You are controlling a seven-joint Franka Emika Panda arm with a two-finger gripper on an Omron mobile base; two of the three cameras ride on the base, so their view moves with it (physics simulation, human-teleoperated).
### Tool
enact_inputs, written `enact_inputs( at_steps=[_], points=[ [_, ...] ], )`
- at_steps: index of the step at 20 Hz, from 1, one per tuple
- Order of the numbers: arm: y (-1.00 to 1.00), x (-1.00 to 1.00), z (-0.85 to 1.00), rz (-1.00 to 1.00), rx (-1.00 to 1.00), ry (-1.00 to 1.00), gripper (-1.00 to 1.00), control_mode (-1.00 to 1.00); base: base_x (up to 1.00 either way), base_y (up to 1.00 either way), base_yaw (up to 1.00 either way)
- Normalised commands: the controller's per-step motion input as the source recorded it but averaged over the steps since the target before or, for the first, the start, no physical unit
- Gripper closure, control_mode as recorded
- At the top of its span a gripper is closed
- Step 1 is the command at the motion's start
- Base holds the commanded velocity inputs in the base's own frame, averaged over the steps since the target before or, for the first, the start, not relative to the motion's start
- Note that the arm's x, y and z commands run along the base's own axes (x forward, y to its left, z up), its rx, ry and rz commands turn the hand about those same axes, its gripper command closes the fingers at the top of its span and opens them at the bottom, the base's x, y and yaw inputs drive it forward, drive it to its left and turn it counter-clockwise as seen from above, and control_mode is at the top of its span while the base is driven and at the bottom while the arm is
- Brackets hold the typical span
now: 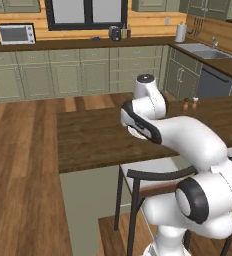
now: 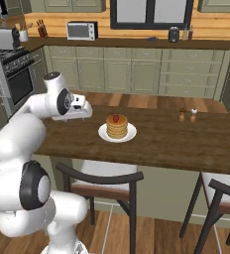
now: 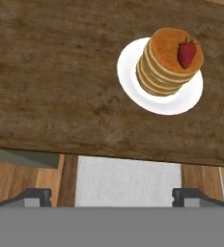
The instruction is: Take the strawberry from the fridge and place it on top of the pancake, located on the dining counter.
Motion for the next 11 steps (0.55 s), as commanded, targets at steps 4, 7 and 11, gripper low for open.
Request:
enact_inputs(
  at_steps=[4, 7, 11],
  points=[
    [0.21, -0.69, 0.01, 0.0, -0.01, 0.0, -1.0, -1.0, 0.0, 0.0, 0.0],
    [0.17, -0.51, 0.0, 0.0, -0.02, 0.0, -1.0, -1.0, 0.0, 0.0, 0.0],
    [0.14, -0.09, -0.02, 0.0, -0.04, 0.01, -1.0, -1.0, 0.0, 0.0, 0.0]
  ],
)
